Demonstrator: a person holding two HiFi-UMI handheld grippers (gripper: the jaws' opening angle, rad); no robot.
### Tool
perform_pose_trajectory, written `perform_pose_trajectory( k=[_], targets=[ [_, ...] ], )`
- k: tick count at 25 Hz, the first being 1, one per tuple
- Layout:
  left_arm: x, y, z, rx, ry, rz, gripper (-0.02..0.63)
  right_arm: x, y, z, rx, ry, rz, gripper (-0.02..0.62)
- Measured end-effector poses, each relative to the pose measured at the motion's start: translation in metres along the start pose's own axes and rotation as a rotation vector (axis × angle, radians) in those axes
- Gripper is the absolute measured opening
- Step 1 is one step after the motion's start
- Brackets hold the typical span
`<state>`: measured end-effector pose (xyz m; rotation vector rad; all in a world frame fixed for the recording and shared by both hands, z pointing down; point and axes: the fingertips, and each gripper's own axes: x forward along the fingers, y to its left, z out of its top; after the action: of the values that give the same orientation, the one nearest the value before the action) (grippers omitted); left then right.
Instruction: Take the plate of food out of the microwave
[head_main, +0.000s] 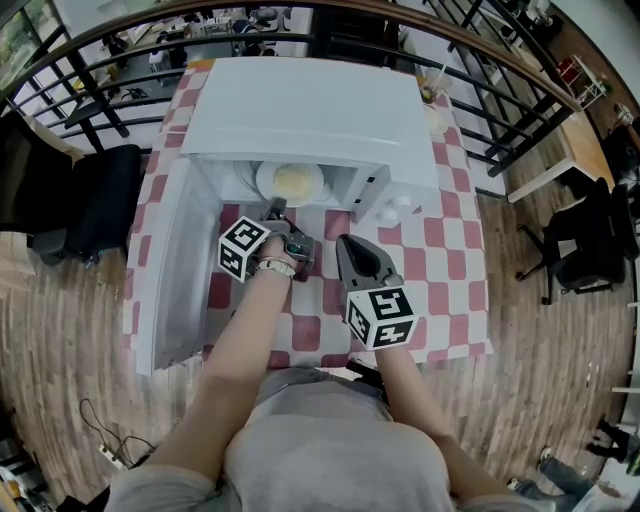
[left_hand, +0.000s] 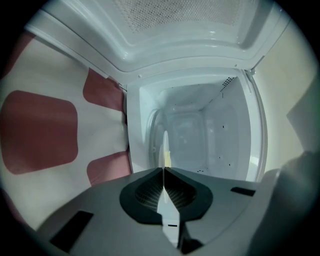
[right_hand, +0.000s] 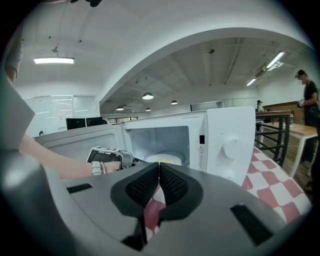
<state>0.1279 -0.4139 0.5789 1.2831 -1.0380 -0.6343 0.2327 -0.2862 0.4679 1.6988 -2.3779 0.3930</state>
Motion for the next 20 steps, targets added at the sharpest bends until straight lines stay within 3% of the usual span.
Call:
perform_pose_trajectory(
  k=[20],
  targets=[
    [-0.032,-0.017,-0.009,0.005,0.020,-0.079,0.012,-0.015,0.019,0.004,0.003,-0.043,0.008,0.025]
  ],
)
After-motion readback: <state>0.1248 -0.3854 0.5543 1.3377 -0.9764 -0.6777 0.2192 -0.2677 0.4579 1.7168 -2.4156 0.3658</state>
